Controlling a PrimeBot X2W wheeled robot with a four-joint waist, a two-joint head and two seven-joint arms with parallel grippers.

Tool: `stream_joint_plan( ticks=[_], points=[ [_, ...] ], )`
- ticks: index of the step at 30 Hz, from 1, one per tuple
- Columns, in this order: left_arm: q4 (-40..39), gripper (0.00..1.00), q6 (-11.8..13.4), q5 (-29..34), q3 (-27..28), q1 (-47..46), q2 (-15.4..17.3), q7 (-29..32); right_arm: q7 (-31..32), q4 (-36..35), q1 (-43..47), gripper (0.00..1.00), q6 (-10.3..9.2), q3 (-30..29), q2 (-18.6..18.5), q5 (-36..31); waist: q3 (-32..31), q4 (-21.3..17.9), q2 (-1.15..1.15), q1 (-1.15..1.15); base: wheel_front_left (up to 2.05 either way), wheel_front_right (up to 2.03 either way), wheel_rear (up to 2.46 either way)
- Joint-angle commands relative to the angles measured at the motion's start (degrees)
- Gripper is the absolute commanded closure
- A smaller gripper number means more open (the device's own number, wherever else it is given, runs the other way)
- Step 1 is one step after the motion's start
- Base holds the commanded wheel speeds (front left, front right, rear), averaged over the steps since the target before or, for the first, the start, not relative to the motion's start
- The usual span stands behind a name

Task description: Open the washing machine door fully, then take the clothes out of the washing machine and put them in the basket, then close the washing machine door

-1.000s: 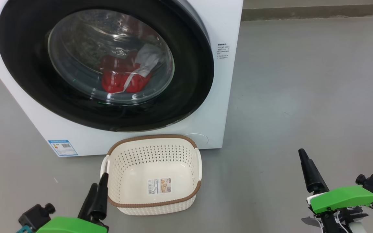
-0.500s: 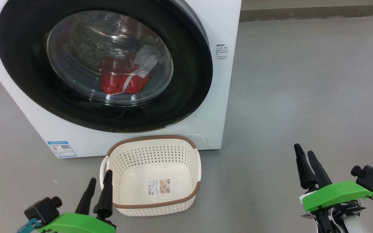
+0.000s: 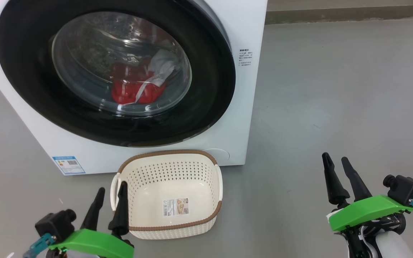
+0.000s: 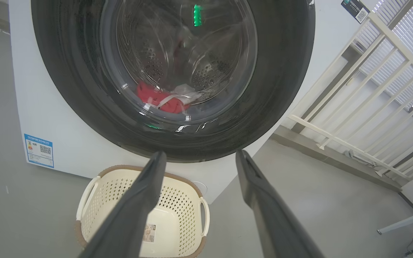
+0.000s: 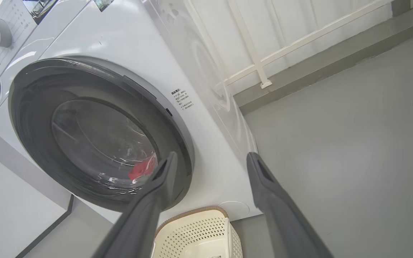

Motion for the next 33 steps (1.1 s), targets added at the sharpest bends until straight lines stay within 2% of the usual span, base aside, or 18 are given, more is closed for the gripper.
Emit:
stream_joint_plan(
  ticks=[1, 33],
  points=[
    [-1.5, 0.00, 0.4, 2.3, 0.9, -3.4, 0.5, -0.9, -1.0, -1.4, -3.3, 0.00, -0.03, 1.2, -0.6, -2.1, 0.0, 0.0, 0.00, 0.00, 0.00, 0.00, 0.00],
    [0.0, 0.00, 4.0, 21.5, -0.3, -7.5, 0.8, -6.3, -6.4, -0.7, -7.4, 0.00, -0.04, 3.2, -1.1, -22.7, 0.3, -0.2, 0.00, 0.00, 0.00, 0.00, 0.00]
  ],
)
